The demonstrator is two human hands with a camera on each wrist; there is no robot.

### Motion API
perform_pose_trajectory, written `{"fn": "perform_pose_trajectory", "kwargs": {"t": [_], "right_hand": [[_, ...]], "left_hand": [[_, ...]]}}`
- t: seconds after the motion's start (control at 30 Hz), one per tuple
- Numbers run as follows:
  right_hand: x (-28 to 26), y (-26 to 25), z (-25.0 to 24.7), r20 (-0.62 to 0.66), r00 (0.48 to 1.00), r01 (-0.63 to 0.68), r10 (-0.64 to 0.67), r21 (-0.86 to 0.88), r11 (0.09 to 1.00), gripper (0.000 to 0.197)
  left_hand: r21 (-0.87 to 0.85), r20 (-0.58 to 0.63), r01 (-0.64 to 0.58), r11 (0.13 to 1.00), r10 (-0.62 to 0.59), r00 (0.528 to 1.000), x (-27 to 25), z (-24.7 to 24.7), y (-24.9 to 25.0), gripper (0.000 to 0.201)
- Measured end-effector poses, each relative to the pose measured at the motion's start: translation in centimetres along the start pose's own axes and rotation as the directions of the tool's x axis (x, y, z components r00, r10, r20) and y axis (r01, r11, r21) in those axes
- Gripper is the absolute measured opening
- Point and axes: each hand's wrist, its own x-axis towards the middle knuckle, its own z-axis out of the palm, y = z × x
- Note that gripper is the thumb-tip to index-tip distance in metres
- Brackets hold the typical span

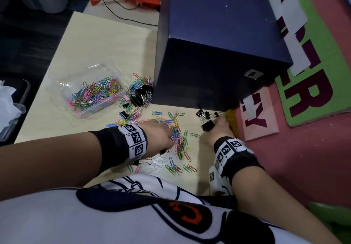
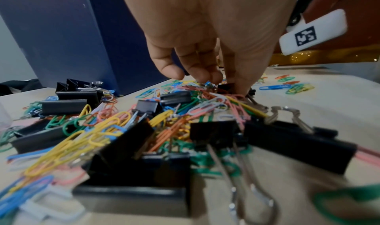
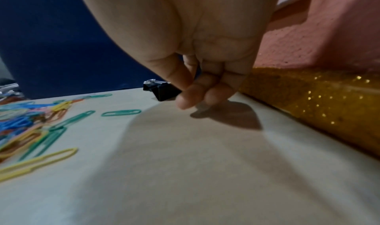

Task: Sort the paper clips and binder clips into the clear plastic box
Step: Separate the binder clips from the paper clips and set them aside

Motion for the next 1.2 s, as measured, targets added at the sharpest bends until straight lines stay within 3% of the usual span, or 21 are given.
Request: {"fn": "perform_pose_trajectory", "kwargs": {"t": [0.1, 0.3, 0.43, 0.6, 0.7, 0.77, 0.83, 0.9, 1.0, 1.03, 1.13, 1.2], "right_hand": [[0.2, 0.2, -0.4, 0.023, 0.999, -0.034, 0.034, -0.002, 0.999, 0.069], [-0.2, -0.1, -0.1, -0.061, 0.997, -0.043, 0.040, -0.065, 0.997, 0.058], [-1.3, -0.4, -0.3, 0.016, 0.996, -0.081, 0.091, -0.322, 0.943, 0.048], [-3.5, -1.7, 0.9, 0.178, 0.983, 0.139, -0.053, -0.515, 0.846, 0.041], [-4.5, -2.6, 1.5, 0.259, 0.951, 0.262, -0.169, -0.381, 0.887, 0.032], [-4.9, -2.8, 1.5, 0.312, 0.918, 0.343, -0.243, -0.320, 0.883, 0.030], [-5.2, -2.8, 1.4, 0.286, 0.925, 0.336, -0.251, -0.302, 0.892, 0.029], [-5.1, -2.6, 1.3, 0.270, 0.933, 0.314, -0.238, -0.288, 0.905, 0.026], [-5.3, -2.5, 1.3, 0.261, 0.941, 0.296, -0.217, -0.322, 0.899, 0.028], [-5.3, -2.5, 1.2, 0.267, 0.940, 0.297, -0.210, -0.347, 0.890, 0.029], [-5.2, -2.7, 1.2, 0.330, 0.920, 0.339, -0.213, -0.393, 0.855, 0.029], [-5.3, -3.0, 1.5, 0.349, 0.901, 0.387, -0.257, -0.382, 0.839, 0.025]], "left_hand": [[0.031, 0.017, 0.006, 1.000, -0.007, 1.000, 0.2, 0.0, 0.2, 0.027], [0.055, -0.032, 0.038, 0.998, -0.037, 0.999, 0.3, -0.9, 0.0, 0.031], [0.074, -0.032, 0.058, 0.996, -0.056, 0.998, 0.2, -1.1, -0.3, 0.034], [-0.001, -0.028, 0.078, 0.997, -0.078, 0.997, 0.0, -1.3, -0.5, 0.036], [-0.200, 0.010, 0.106, 0.974, -0.107, 0.994, 0.0, -2.0, -1.2, 0.033], [-0.332, 0.040, 0.151, 0.931, -0.146, 0.988, 0.1, -2.8, -1.8, 0.026], [-0.437, -0.007, 0.219, 0.872, -0.247, 0.969, 0.2, -3.5, -2.5, 0.026], [-0.606, -0.083, 0.270, 0.748, -0.397, 0.914, 0.4, -4.3, -2.8, 0.032], [-0.834, -0.114, 0.195, 0.517, -0.506, 0.855, 1.1, -5.4, -3.3, 0.054], [-0.837, -0.117, 0.190, 0.512, -0.507, 0.854, 1.2, -5.6, -3.4, 0.055], [-0.651, -0.116, 0.276, 0.707, -0.453, 0.884, 0.7, -5.6, -4.2, 0.035], [-0.469, 0.023, 0.368, 0.803, -0.406, 0.914, -0.2, -5.3, -4.4, 0.020]]}}
